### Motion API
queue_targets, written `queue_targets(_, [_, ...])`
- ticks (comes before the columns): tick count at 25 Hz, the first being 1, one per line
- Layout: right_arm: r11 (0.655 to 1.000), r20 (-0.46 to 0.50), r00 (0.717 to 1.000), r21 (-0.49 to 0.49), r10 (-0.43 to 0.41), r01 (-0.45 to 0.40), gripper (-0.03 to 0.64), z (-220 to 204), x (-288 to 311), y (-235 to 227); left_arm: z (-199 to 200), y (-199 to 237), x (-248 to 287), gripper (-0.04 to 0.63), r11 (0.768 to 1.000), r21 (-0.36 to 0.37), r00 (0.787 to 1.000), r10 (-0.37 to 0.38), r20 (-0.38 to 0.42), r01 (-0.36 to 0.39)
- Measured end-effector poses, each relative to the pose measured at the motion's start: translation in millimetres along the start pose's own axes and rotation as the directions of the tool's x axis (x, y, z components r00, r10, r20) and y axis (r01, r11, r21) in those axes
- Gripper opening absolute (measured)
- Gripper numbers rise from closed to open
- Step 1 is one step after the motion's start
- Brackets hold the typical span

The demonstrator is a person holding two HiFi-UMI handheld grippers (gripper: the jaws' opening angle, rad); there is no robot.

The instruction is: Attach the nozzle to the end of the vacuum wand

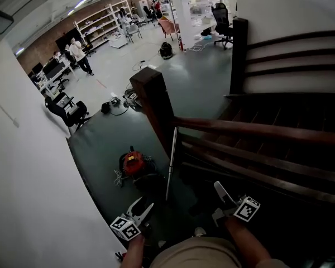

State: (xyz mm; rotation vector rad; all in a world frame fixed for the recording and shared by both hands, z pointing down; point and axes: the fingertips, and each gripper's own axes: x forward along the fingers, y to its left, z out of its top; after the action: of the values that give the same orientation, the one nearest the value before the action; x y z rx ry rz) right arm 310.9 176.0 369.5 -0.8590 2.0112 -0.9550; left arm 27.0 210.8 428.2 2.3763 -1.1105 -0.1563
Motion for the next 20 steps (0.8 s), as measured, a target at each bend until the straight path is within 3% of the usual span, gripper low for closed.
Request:
queue_targets(10, [0.999, 0.041, 0.999, -0.026, -0.019, 0.02, 0.209, 10, -1, -11, -1, 0, -2, 0.258, 1.0, 0.003, 1.0, -0.004, -0.025, 0.004])
queue_targets(20, [0.987, 0.041, 0.998, -0.152, -0.042, 0.048, 0.209, -17, 60, -20, 2, 91, 20, 0.258, 0.999, -0.044, 0.996, -0.032, -0.085, 0.028])
